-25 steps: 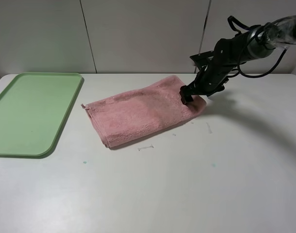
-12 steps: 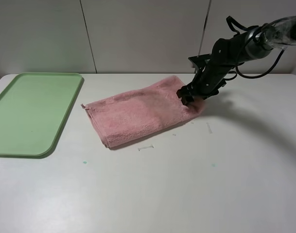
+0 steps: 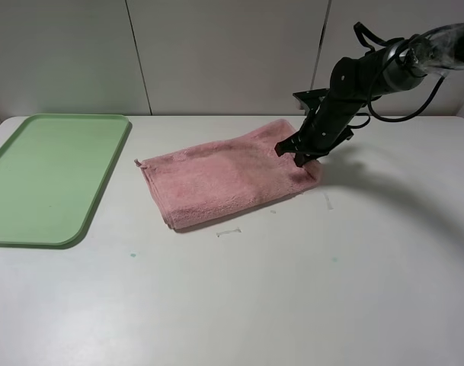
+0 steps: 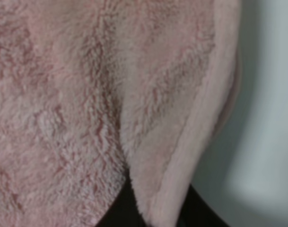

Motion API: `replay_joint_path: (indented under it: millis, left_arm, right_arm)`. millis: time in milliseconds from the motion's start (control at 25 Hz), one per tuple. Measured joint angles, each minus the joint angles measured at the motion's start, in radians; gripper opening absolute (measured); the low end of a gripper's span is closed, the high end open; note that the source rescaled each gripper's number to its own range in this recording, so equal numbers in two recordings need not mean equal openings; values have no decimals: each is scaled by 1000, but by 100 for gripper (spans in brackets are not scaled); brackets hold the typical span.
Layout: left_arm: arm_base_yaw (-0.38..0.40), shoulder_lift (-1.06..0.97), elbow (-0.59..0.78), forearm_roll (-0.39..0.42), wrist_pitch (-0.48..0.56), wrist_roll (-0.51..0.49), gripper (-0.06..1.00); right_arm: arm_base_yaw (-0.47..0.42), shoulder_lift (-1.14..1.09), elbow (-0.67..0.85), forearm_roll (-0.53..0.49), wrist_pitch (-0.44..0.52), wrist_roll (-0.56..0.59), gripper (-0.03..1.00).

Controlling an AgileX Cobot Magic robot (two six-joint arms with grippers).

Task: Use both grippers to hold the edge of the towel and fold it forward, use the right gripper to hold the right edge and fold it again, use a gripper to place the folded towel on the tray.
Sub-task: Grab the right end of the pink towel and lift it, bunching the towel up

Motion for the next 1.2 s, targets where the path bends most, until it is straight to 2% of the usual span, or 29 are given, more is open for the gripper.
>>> replay_joint_path:
  millis: [480,1200]
  left_arm:
    - [0,0,0,0,0,0,88]
    - [0,0,0,0,0,0,88]
  right_arm:
    - [0,-22,26,-13,43,56,6]
    - [-10,-386,589,-24,-114,72,6]
